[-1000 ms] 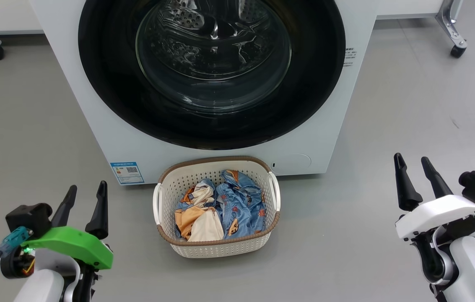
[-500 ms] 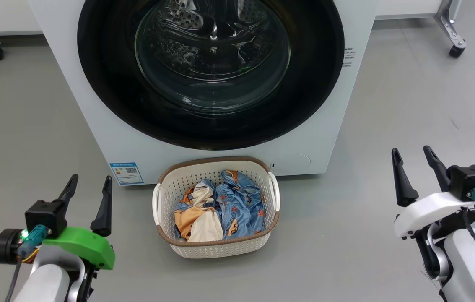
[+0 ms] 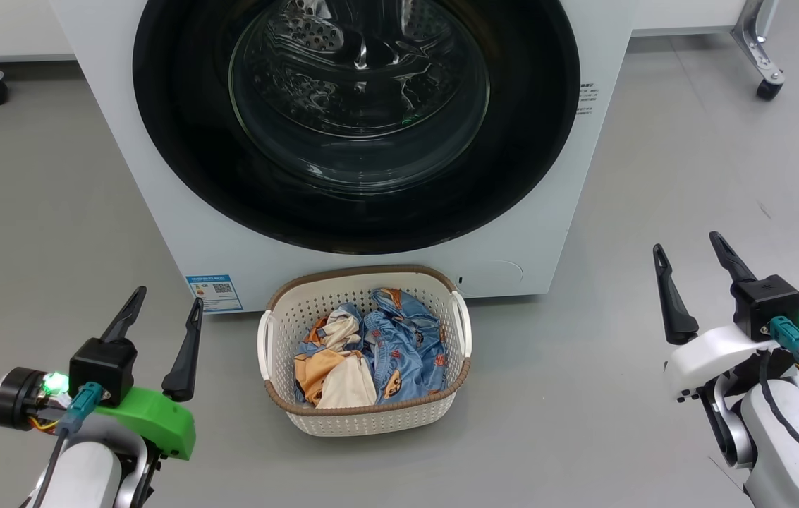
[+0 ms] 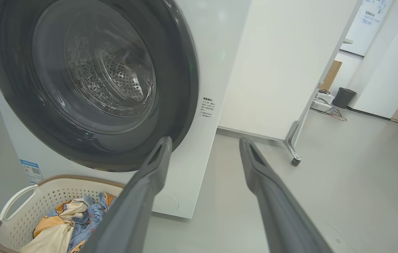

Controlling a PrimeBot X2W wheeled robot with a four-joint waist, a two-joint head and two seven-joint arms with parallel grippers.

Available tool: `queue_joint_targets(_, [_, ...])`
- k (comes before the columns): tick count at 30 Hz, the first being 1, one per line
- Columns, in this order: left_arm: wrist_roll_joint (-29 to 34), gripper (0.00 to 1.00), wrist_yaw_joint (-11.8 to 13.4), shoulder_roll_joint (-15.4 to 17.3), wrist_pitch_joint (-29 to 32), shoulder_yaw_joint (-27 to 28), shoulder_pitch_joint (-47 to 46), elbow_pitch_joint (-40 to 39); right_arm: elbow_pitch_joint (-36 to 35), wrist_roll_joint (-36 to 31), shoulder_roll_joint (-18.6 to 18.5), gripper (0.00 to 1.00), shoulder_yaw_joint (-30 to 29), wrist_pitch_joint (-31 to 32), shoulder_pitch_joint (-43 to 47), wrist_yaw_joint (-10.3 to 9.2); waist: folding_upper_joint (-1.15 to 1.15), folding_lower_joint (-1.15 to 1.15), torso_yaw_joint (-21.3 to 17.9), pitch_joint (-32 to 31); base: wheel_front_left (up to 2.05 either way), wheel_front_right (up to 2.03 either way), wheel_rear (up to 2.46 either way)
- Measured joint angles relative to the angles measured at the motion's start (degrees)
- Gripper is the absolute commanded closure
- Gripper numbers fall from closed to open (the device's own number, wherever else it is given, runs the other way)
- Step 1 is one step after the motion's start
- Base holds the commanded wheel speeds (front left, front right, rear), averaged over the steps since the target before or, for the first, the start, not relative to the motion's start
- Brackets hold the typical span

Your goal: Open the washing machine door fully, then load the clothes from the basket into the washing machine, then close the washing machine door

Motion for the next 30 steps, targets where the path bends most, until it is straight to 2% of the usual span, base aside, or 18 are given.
queue_joint_targets(10, [0.7,0.00,0.0,-0.2,0.0,0.6,0.0,0.7,0.5,1.3,0.9,0.00,-1.1,-0.1,0.0,-0.41,0.00,0.00,0.1,-0.3,0.00,0.00,0.00])
queue_joint_targets(13, [0.7,0.00,0.0,-0.6,0.0,1.6,0.0,1.3,0.9,2.8,2.0,0.00,-1.6,-0.1,0.1,-0.14,0.00,0.00,0.2,-0.3,0.00,0.00,0.00])
queue_joint_targets(30, [-1.1,0.00,0.0,-2.6,0.0,4.6,0.0,5.1,1.4,3.7,1.9,0.00,-2.5,-0.1,0.1,1.19,0.00,0.00,0.7,-0.3,0.00,0.00,0.00])
